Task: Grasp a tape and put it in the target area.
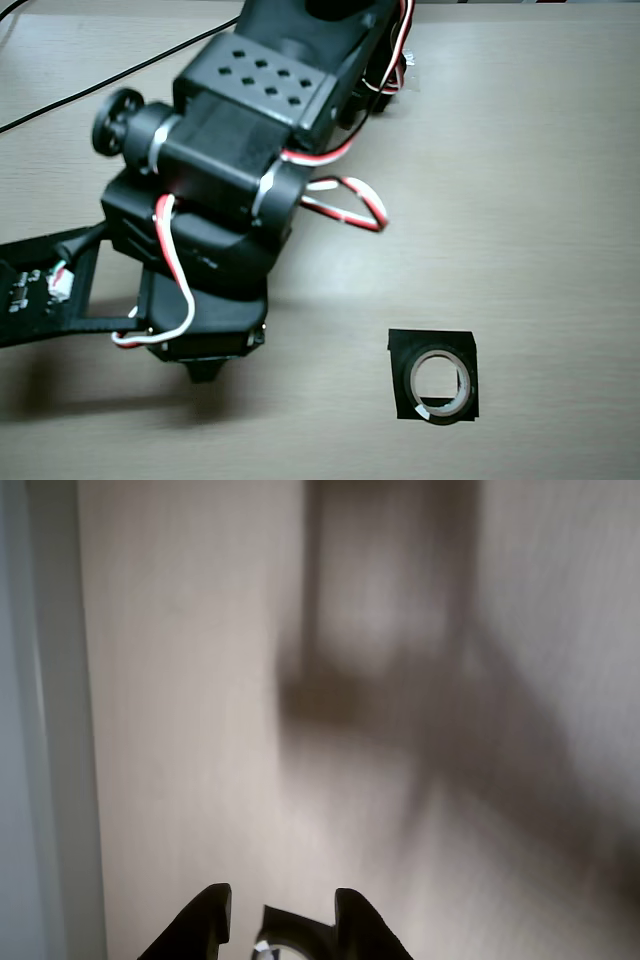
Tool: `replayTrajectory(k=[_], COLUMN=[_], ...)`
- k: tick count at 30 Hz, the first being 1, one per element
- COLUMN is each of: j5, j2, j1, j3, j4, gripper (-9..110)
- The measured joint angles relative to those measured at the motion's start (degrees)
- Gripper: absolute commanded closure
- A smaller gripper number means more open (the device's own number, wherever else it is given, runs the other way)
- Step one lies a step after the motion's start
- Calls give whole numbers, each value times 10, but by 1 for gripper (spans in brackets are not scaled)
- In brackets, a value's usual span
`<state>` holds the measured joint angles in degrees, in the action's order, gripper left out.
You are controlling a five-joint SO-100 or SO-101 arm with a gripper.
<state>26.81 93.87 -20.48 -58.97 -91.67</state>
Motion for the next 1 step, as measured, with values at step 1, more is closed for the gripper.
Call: replayTrajectory(k=[1], j5=[0], j2=[0], j1=[0], j3=[0], j4=[0], gripper=[89])
